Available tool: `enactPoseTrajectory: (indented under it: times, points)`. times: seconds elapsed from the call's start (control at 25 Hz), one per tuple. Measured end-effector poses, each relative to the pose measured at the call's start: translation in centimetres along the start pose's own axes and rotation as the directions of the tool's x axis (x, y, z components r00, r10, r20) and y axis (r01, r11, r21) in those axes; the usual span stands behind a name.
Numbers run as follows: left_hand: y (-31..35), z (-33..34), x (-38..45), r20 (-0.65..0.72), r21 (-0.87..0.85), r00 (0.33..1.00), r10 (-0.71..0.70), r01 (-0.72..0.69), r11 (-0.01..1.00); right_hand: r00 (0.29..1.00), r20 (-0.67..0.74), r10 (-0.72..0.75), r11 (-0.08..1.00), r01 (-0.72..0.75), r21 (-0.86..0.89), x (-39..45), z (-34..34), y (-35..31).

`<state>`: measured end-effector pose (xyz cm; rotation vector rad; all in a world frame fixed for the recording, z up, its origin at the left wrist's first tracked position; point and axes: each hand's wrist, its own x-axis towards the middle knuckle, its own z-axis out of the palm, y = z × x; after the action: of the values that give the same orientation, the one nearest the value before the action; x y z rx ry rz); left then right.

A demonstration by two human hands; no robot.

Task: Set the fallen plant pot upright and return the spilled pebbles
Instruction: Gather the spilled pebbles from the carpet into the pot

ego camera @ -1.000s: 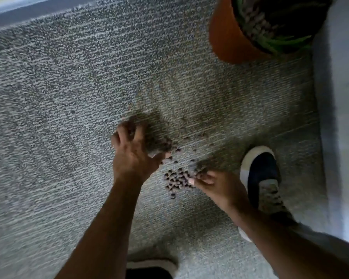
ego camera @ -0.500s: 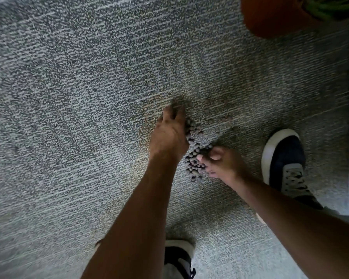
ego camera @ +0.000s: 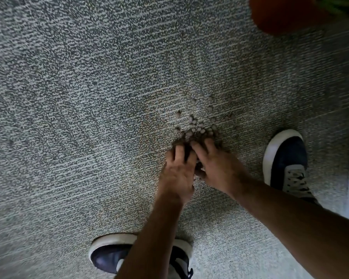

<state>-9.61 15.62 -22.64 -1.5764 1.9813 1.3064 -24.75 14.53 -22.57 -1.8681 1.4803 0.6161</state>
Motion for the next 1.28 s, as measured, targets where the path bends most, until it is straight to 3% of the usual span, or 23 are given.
enactPoseTrajectory:
  times: [0.36, 0.48, 0.56, 0.64, 0.76, 0.84, 0.92, 1.0, 1.04, 1.12, 1.2, 1.28]
  points:
    - [-0.5, -0.7, 0.5, 0.014, 0.067, 0.986, 0.163, -0.164, 0.984, 0.997, -0.062, -0.034, 0.966, 0.049, 0.254, 0.5, -0.3, 0.2]
    - [-0.6, -0.9, -0.1, -0.013, 0.097, 0.986, 0.165, -0.163, 0.982, 0.993, -0.07, -0.092, 0.969, 0.106, 0.224, 0.3, -0.5, 0.8]
    - [-0.8, -1.0, -0.3, -0.039, 0.149, 0.98, 0.197, -0.189, 0.971, 0.997, -0.057, -0.057, 0.964, 0.069, 0.255, 0.4, -0.7, 1.0]
    - [-1.0, -0.9, -0.4, -0.05, 0.192, 0.97, 0.238, -0.225, 0.955, 0.994, -0.082, 0.068, 0.921, -0.031, 0.389, 0.7, -1.1, 1.1]
    - [-1.6, -0.8, -0.5, -0.034, 0.145, 0.972, 0.231, -0.223, 0.964, 0.95, -0.079, 0.301, 0.7, -0.163, 0.695, 1.0, -1.9, 1.0]
    - [-2.2, -0.6, -0.5, -0.092, 0.046, 0.986, 0.139, -0.135, 0.99, 0.925, 0.022, 0.38, 0.469, -0.212, 0.858, 1.1, -2.7, 1.1]
    - [-2.4, -0.9, -0.2, -0.233, -0.16, 0.972, 0.023, -0.061, 0.985, 0.913, 0.142, 0.383, 0.213, -0.237, 0.948, 1.3, -3.8, 1.4]
    - [-1.8, -2.3, 0.5, -0.321, -0.511, 0.925, -0.205, 0.013, 0.859, 0.915, 0.232, 0.331, -0.105, -0.209, 0.972, 1.4, -5.4, 2.0]
    - [-1.1, -3.6, 0.8, -0.282, -0.68, 0.893, -0.351, 0.073, 0.73, 0.921, 0.257, 0.293, -0.255, -0.184, 0.949, 1.3, -6.4, 2.3]
    - [1.1, -6.8, 2.4, -0.143, -0.891, 0.851, -0.506, 0.112, 0.44, 0.938, 0.233, 0.256, -0.44, -0.102, 0.892, 1.5, -8.8, 3.7]
    - [4.8, -10.6, 4.8, -0.076, -0.982, 0.893, -0.445, 0.01, 0.187, 0.957, 0.139, 0.256, -0.527, 0.017, 0.85, 1.5, -11.9, 5.7]
    - [9.1, -14.8, 7.2, -0.121, -0.993, 0.94, -0.32, -0.112, 0.047, 0.959, 0.042, 0.28, -0.552, 0.126, 0.824, 1.5, -15.2, 7.6]
